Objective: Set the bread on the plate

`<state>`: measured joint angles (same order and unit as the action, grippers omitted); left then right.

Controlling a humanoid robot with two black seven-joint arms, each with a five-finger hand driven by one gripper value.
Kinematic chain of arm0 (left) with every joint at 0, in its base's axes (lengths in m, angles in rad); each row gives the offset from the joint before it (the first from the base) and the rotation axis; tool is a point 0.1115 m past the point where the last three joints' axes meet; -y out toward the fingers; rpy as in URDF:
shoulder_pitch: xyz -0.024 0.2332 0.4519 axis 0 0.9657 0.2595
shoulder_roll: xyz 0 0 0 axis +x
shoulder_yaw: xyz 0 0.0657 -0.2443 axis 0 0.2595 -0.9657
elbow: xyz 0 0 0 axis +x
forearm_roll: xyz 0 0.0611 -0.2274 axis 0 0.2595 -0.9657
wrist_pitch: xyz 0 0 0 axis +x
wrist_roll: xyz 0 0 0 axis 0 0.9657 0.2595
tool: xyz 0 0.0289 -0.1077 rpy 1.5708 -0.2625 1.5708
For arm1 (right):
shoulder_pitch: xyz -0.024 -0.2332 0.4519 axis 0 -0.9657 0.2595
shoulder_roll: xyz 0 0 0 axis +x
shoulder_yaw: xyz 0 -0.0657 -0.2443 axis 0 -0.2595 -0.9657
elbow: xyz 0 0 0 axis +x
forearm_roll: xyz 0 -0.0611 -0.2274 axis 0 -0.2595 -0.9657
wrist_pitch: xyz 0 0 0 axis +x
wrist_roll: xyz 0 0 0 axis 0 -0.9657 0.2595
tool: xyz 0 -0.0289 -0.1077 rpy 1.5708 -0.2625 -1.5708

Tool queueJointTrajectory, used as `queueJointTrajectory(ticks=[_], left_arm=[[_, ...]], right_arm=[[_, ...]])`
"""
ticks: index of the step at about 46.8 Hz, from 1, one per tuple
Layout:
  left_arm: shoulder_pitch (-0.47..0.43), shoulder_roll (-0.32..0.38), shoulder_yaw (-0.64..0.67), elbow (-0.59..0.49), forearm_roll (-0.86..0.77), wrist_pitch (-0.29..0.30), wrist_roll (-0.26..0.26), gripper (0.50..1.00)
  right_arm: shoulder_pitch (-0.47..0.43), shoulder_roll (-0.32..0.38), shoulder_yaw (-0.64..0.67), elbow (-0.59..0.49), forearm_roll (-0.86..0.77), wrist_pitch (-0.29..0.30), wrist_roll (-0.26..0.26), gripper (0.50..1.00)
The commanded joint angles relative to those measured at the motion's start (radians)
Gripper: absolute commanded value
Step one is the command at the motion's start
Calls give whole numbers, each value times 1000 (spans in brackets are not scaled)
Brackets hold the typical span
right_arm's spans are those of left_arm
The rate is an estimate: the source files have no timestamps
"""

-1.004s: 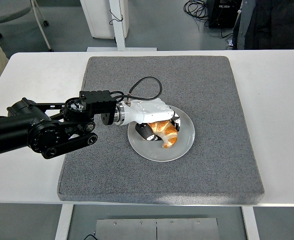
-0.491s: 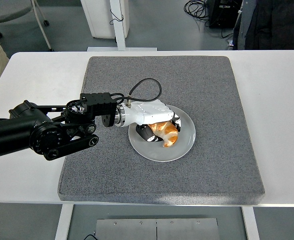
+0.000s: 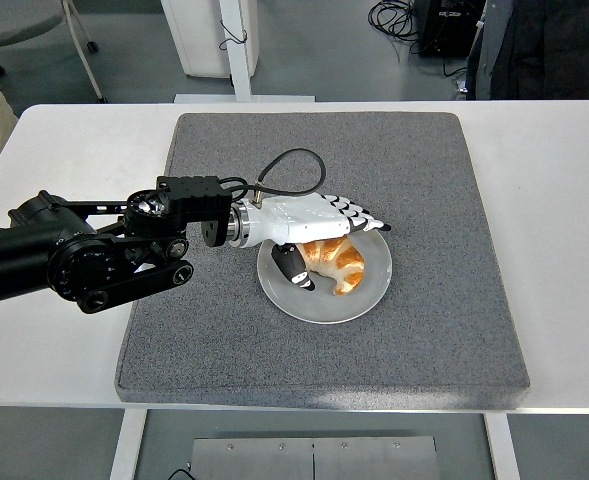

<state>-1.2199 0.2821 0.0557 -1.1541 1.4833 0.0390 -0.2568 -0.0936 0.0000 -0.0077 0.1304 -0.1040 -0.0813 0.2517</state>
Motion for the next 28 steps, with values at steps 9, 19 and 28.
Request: queueJointTrajectory(ticks=[9,19,28], left_arm=[[-85,45,-8,-56,-110,-41,2,990],[-144,91,-59,-76,-291,-53,2,992],[-167,132,-99,-76,-411,-71,2,992]], right_arm=[[0,0,0,0,0,0,0,1000],[0,0,0,0,1,0,0,1000],[0,0,0,0,0,0,0,1000]])
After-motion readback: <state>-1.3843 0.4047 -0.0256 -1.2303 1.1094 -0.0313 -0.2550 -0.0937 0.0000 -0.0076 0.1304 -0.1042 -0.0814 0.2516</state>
